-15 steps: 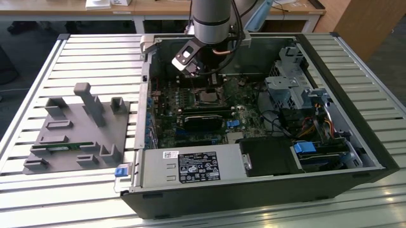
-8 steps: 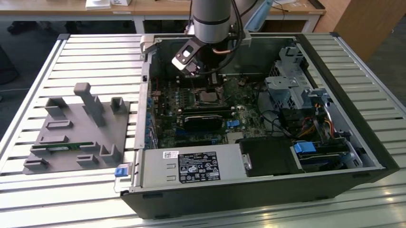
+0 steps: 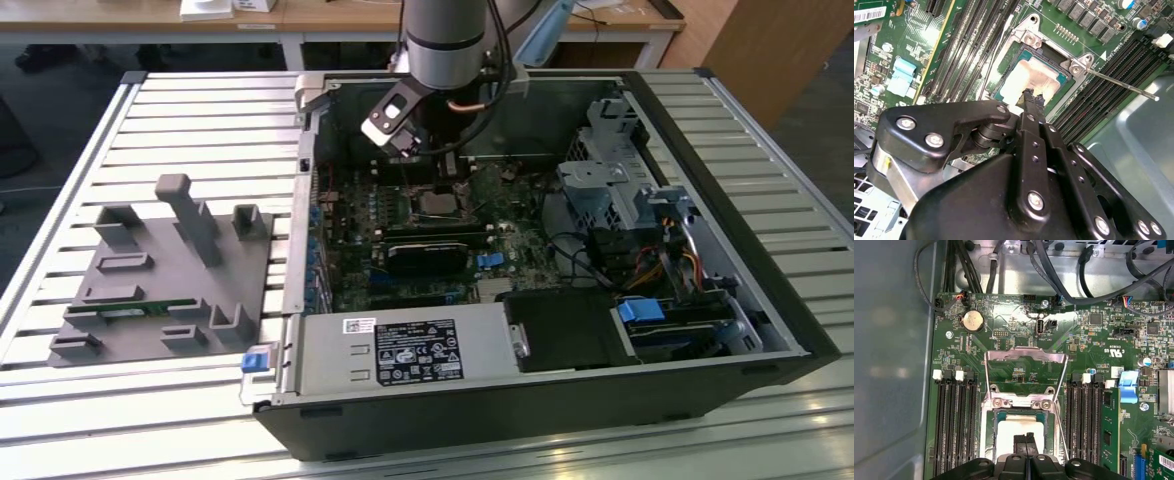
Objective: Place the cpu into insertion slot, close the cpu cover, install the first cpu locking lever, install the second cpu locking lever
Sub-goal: 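Close the cpu cover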
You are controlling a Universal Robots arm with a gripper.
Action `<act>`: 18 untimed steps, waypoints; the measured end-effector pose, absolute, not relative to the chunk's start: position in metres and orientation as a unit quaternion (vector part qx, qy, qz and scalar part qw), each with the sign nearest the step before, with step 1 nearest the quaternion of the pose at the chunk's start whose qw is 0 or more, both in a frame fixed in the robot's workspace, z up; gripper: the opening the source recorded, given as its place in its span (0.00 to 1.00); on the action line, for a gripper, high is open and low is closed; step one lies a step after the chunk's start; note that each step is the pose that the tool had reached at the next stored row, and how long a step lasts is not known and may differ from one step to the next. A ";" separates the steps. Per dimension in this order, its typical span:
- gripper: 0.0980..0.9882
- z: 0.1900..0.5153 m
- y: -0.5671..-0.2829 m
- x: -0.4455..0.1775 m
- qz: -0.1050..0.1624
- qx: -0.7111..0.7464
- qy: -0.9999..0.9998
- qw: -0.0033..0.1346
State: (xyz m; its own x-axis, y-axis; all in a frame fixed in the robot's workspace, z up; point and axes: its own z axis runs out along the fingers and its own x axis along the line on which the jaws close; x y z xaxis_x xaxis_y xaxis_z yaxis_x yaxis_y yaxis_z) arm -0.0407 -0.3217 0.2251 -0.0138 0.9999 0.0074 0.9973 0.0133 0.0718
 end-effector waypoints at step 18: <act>0.01 0.229 -0.322 -0.041 0.028 0.702 0.711 0.023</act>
State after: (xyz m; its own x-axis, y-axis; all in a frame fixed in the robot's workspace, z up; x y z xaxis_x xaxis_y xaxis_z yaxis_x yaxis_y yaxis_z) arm -0.0407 -0.3217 0.2292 -0.0138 0.9999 0.0074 0.9973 0.0133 0.0718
